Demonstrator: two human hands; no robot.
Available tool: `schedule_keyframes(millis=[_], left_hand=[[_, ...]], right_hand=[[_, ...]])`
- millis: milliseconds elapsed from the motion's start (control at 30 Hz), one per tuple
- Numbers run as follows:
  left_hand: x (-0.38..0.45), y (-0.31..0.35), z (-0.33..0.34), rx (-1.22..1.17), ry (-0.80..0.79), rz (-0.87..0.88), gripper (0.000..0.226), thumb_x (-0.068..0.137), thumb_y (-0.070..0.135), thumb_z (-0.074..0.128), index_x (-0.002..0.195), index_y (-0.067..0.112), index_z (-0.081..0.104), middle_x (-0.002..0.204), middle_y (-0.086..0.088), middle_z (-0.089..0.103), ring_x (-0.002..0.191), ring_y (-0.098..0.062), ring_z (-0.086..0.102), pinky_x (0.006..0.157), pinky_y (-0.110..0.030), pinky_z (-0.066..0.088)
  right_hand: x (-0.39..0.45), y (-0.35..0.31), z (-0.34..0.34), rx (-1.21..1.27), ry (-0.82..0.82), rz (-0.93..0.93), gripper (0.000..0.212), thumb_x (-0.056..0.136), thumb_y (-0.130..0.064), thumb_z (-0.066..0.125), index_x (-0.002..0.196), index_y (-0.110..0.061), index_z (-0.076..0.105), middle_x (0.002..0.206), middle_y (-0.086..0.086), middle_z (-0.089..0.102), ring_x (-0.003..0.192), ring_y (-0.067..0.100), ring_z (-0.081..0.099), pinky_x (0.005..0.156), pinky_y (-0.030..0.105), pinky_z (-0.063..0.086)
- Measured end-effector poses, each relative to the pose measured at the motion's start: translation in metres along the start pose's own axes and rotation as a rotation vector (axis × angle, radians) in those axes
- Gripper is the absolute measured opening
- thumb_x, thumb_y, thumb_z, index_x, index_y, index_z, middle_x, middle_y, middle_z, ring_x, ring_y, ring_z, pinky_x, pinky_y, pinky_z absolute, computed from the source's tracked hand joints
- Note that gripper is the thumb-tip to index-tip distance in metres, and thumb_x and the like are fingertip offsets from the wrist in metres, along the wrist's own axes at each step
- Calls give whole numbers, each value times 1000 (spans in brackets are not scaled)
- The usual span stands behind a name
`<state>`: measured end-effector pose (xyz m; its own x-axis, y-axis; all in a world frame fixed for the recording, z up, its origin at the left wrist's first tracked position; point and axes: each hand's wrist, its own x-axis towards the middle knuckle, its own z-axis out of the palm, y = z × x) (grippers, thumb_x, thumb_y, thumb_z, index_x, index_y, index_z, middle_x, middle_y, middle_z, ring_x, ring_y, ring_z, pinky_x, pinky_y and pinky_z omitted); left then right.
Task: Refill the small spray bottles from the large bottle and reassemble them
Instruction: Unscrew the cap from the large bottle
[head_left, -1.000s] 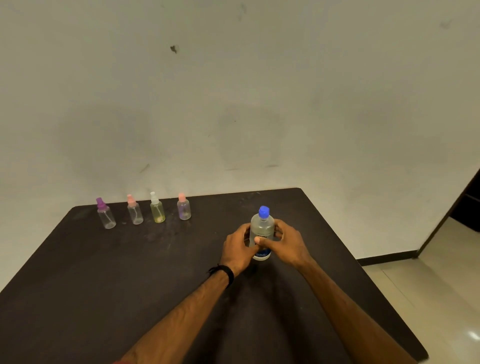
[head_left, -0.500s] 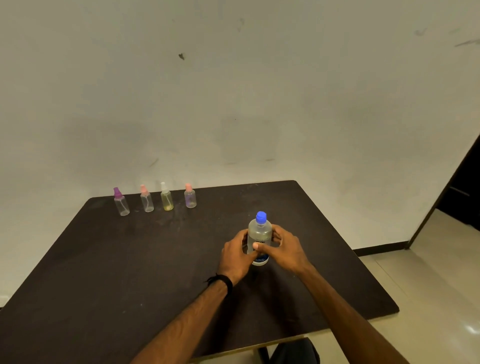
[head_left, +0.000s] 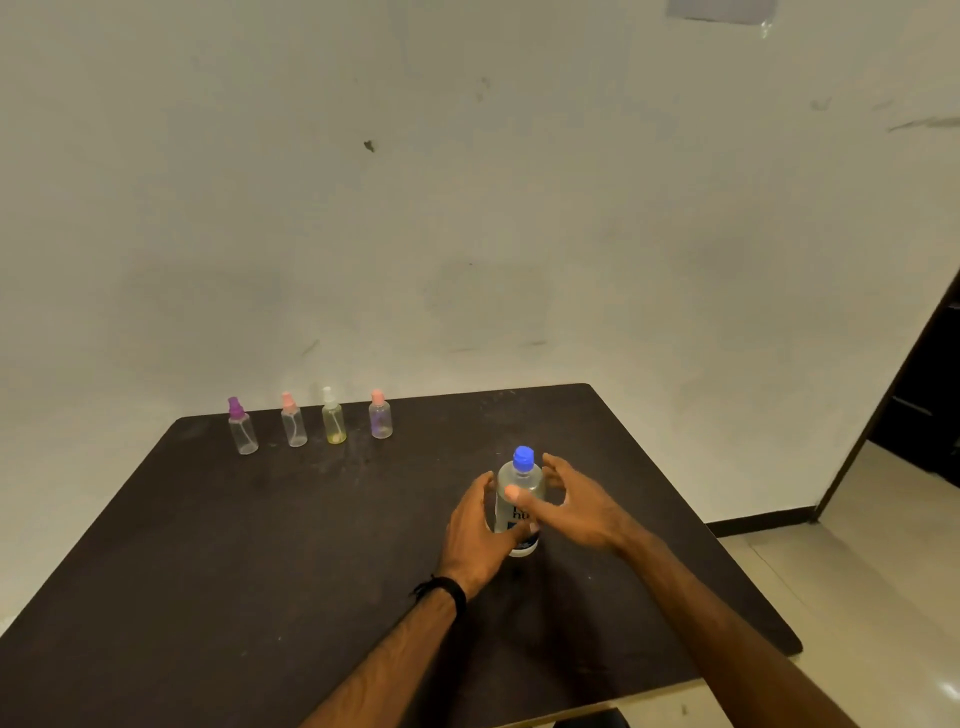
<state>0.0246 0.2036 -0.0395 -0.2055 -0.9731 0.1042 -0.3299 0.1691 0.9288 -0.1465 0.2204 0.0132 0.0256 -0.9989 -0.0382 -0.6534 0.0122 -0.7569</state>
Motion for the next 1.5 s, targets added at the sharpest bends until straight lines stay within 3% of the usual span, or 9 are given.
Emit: schedule_keyframes(millis=[133,300,667,1033,1167,1267,1333,1400,1500], left_hand=[[5,-2,1,5,34,14,93,71,51,85,148,24,39,148,8,50,136,-11,47,113,-38,42],[6,3,3,-27,18,43,77,72,55,82,138,31,49,133,15,59,122,-5,55,105,-30,48],[1,-3,10,-28,87,83,61,71,52,83,124,34,59,117,16,67,109,-2,63,93,-22,52],[3,-3,14,5,112,49,61,71,51,83,123,29,59,116,14,67,108,-5,64,96,-29,55],[3,-3,14,2,108,52,62,72,52,82,125,30,59,118,14,67,109,-5,64,97,-31,55],[2,-2,14,3,109,56,62,73,52,81,125,29,59,121,11,68,111,-6,64,98,-32,54],[2,-3,14,11,105,52,61,73,52,81,124,29,58,121,10,68,111,-7,64,98,-31,54],[2,-3,14,16,103,47,63,73,52,81,126,27,58,122,9,68,112,-7,64,98,-32,54],[2,-3,13,16,110,44,65,72,53,81,127,27,58,122,9,68,112,-8,64,99,-35,54]], right_hand=[[4,-33,-43,-277,128,-88,88,66,-90,47,125,-26,58,118,-8,64,98,5,61,85,30,55],[27,-78,-67,-538,-15,-217,55,77,-77,53,91,-26,68,81,-10,66,77,9,62,74,32,57],[38,-105,-37,-947,-83,-155,55,84,-62,60,90,-7,63,78,4,61,77,23,64,69,35,54],[38,-108,-36,-905,-226,-160,33,88,-27,69,117,-13,59,116,8,62,94,18,56,78,28,45],[40,-112,-41,-816,-254,-93,66,78,-35,78,134,-20,47,128,7,56,110,24,57,91,37,50],[38,-116,-41,-948,-165,-44,54,82,-61,63,94,-9,59,87,6,66,77,18,63,83,36,55],[37,-119,-40,-969,-180,-30,46,90,-53,58,81,-8,62,75,7,69,69,17,66,80,34,57],[40,-120,-38,-944,-263,-25,26,91,-32,65,104,-10,65,101,9,70,88,20,67,86,34,55],[39,-127,-40,-898,-324,-29,53,85,-27,72,132,-17,51,129,9,57,112,25,58,96,40,51]])
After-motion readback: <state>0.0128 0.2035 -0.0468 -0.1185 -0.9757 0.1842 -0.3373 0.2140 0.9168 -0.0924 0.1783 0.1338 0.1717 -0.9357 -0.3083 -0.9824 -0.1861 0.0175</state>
